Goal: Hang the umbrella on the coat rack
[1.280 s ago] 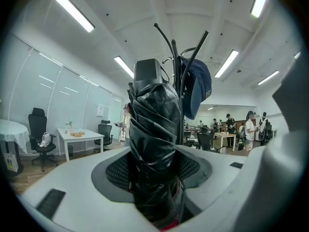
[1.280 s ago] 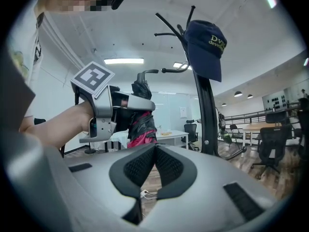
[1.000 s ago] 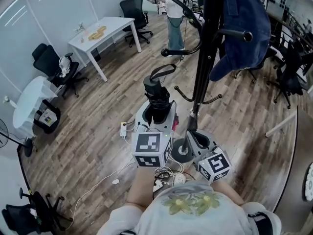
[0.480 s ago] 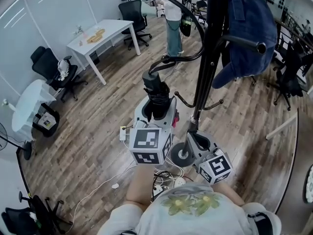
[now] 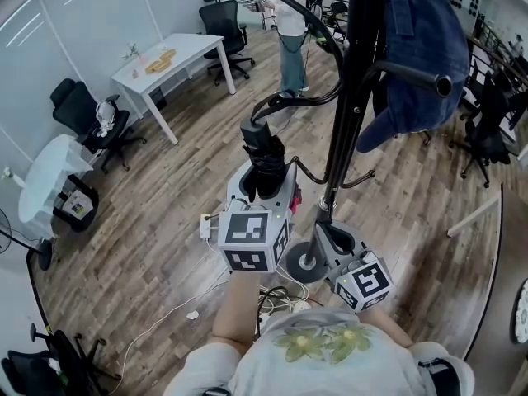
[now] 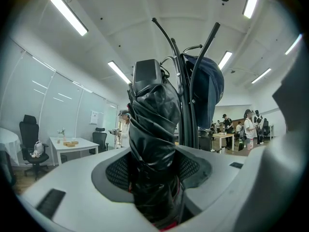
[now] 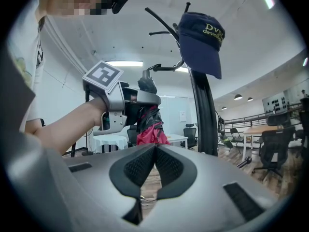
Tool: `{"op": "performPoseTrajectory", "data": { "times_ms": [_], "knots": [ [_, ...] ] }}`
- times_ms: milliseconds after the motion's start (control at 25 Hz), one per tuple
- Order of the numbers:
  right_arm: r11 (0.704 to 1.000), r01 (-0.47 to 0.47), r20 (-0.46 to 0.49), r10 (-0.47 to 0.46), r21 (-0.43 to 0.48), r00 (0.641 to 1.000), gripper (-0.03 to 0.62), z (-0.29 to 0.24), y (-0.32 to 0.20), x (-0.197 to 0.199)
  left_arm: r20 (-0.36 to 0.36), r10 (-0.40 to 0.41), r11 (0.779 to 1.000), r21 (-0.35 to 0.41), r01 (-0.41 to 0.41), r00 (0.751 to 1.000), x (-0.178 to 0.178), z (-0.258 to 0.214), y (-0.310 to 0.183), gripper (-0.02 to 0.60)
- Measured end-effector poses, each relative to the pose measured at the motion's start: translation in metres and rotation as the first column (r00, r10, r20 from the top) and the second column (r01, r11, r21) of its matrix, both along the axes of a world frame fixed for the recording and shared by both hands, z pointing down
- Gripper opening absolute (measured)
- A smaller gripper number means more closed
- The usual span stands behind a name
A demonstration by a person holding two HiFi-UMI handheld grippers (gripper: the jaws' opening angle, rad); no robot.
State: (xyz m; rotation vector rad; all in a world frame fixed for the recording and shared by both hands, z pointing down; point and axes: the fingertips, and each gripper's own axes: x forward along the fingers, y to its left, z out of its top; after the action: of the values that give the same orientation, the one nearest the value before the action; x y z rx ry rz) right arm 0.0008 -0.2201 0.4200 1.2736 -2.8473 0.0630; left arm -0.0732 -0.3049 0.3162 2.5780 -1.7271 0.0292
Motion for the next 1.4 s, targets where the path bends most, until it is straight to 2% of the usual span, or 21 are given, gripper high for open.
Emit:
{"op": "performPoseTrajectory", "data": {
  "times_ms": [600, 1400],
  "knots": [
    [1.000, -0.007, 0.002, 0.007, -0.030, 1.000, 0.005, 0.009, -0.001, 0.004, 0.005, 0.036, 0.998, -0.057, -0.036, 0.999, 0.013, 0.019, -0.006, 0.236],
    [0.999, -0.013, 0.009, 0.014, -0.041, 1.000, 0.005, 0.011, -0.002, 0.007, 0.039, 0.085, 0.993, -0.081, -0.082, 0.996, 0.028, 0.031, -0.007, 0.238]
  ]
}}
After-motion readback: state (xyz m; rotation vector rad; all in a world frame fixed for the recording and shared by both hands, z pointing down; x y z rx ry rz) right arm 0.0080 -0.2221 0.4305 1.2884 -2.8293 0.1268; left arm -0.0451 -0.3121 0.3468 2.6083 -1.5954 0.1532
